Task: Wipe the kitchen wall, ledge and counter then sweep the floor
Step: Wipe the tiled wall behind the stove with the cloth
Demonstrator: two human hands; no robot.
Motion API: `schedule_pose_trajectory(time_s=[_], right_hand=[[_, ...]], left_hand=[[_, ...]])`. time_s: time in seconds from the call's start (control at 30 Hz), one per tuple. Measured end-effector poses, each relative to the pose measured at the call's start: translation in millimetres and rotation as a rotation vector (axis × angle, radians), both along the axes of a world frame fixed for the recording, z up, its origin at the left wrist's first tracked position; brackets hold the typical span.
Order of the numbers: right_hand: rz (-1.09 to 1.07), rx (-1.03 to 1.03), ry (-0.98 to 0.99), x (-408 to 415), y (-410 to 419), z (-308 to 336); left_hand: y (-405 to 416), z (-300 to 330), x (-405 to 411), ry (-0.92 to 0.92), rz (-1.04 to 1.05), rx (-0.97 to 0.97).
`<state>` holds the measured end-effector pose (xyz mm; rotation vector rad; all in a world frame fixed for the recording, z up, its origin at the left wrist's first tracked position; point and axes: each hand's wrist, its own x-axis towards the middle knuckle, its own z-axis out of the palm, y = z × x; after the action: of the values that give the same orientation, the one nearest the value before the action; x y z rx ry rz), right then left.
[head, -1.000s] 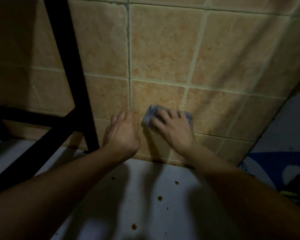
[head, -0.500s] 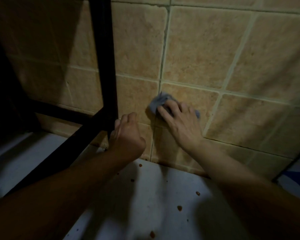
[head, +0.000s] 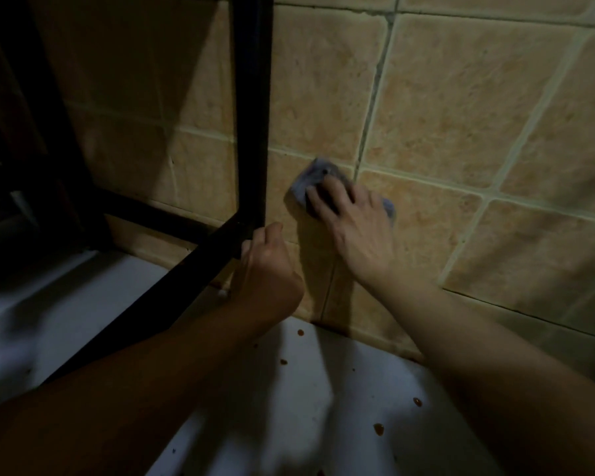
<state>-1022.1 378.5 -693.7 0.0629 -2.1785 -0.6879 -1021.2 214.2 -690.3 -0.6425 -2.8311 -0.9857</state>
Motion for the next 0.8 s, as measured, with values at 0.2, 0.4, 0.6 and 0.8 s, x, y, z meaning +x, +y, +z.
schedule_pose_trajectory(time_s=[0.2, 0.4, 0.6, 0.8], right_hand=[[0.123, 0.086, -0.185, -8.9, -1.5, -39.8], [0.137, 0.059, -0.076, -19.5, -9.8, -18.9], [0.017, 0.006, 0.072, -40.5, -25.8, 0.0], [0.098, -0.023, 0.031, -43.9, -25.2, -29.3]], left_hand=[[-6.0, -0.4, -6.2, 0.012, 0.011, 0.037], [-11.3, -5.3, -6.8, -0.002, 0.043, 0.047], [-5.6, -17.0, -9.4, -0.083, 0.046, 0.056], [-7.3, -34.6, -14.1, -0.103, 0.062, -0.027]])
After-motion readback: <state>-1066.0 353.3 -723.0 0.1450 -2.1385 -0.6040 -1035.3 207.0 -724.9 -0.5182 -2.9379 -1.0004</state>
